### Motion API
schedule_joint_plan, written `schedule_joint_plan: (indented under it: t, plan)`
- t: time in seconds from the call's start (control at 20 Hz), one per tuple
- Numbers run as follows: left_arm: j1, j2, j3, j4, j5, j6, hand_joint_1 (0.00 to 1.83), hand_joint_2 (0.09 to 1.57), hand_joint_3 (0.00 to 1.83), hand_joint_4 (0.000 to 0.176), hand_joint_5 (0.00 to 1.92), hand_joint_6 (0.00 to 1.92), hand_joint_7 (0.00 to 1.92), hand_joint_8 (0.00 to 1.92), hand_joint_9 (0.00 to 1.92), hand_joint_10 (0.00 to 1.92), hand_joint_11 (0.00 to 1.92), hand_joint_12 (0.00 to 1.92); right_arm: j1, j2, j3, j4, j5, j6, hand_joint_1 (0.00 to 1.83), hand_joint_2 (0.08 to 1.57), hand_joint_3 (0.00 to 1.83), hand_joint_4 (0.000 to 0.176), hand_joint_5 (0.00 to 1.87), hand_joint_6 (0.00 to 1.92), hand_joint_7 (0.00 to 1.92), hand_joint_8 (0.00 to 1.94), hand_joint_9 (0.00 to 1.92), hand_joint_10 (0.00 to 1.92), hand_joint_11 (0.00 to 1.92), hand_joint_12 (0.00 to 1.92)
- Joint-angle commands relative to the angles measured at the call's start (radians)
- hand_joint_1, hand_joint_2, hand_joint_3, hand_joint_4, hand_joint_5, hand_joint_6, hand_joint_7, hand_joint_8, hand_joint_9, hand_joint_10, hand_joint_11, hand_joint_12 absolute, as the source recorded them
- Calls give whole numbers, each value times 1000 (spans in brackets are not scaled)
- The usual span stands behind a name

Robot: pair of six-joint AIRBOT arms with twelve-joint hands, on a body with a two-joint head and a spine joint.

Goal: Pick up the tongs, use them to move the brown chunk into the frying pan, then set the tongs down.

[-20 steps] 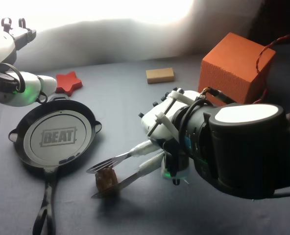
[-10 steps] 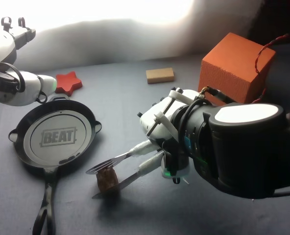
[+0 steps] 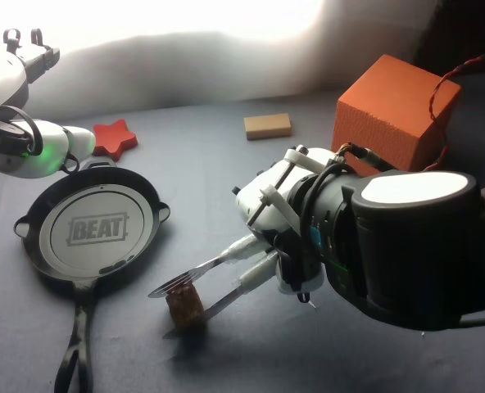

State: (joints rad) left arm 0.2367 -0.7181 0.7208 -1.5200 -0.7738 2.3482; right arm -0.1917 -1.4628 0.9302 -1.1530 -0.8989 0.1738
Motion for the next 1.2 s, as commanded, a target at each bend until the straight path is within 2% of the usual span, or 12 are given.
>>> schedule_joint_plan:
  t: [0.0, 0.2, 0.4, 0.45, 0.55, 0.7, 0.75, 0.8, 0.85, 0.9, 0.95, 1.15]
  plan:
    - [-13, 16, 3, 68, -36, 2, 336, 1271, 0, 8, 33, 8, 70, 5, 35, 2, 0, 137, 18, 5, 0, -70, 4, -7, 1220, 1137, 2, 0, 858, 1118, 1040, 1003, 1044, 699, 620, 1469]
    - [-13, 16, 4, 68, -35, 2, 312, 1276, 1, 10, 37, 2, 71, 1, 34, 3, 0, 96, 20, 7, -1, -70, 4, -8, 1246, 1121, 0, 0, 872, 1049, 1097, 957, 1126, 725, 702, 1483]
    - [-14, 16, 4, 68, -35, 2, 289, 1275, 0, 14, 32, 6, 63, 1, 31, 4, 0, 85, 25, 11, -4, -70, 4, -8, 1262, 1121, 0, 0, 872, 964, 1092, 1048, 1187, 952, 806, 1538]
    - [-15, 16, 4, 68, -35, 2, 292, 1275, 0, 14, 36, 6, 71, 3, 37, 5, 0, 92, 27, 12, -4, -70, 4, -8, 1162, 1143, 1, 0, 911, 1060, 1193, 852, 1200, 981, 828, 1543]
    - [-15, 16, 3, 68, -35, 2, 285, 1279, 2, 9, 34, 1, 64, 0, 38, 2, 0, 128, 31, 14, -4, -70, 4, -9, 1124, 1156, 2, 0, 909, 1113, 1285, 740, 1208, 1056, 847, 1568]
    - [-16, 16, 2, 68, -35, 2, 298, 1278, 1, 12, 46, 4, 80, 3, 48, 4, 0, 151, 39, 15, -4, -70, 7, -10, 1044, 1180, 7, 0, 871, 1203, 1353, 973, 1252, 1289, 920, 1720]
    - [-15, 16, 2, 68, -35, 2, 310, 1280, 1, 15, 40, 3, 70, 3, 37, 2, 0, 96, 42, 15, -4, -70, 8, -11, 641, 1303, 29, 0, 1034, 1193, 1365, 1190, 1300, 1459, 1024, 1849]
    - [-15, 16, 2, 68, -35, 3, 302, 1280, 1, 17, 44, 3, 67, 2, 37, 2, 0, 108, 44, 15, -4, -70, 8, -11, 553, 1351, 28, 0, 1123, 1386, 1415, 1362, 1371, 1592, 1108, 1907]
    - [-16, 16, 2, 68, -35, 5, 302, 1280, 1, 17, 44, 3, 67, 2, 37, 2, 0, 108, 49, 15, -4, -70, 9, -11, 553, 1351, 28, 0, 1123, 1386, 1415, 1362, 1371, 1592, 1108, 1907]
    - [-17, 16, 3, 68, -35, 9, 279, 1284, 2, 20, 37, 0, 60, 0, 35, 1, 0, 117, 59, 16, -3, -70, 12, -12, 452, 1423, 16, 111, 1326, 1603, 1543, 1635, 1541, 1795, 1346, 1920]
    - [-18, 16, 3, 68, -35, 10, 281, 1284, 2, 19, 44, 3, 58, 0, 36, 1, 0, 118, 69, 15, 0, -70, 20, -11, 444, 1451, 15, 163, 1372, 1701, 1599, 1748, 1625, 1882, 1477, 1921]
    - [-18, 16, 0, 68, -35, 10, 320, 1277, 0, 21, 32, 0, 67, 2, 36, 2, 0, 87, 88, 14, 5, -70, 31, -5, 542, 1467, 4, 176, 1351, 1773, 1592, 1828, 1634, 1921, 1515, 1921]
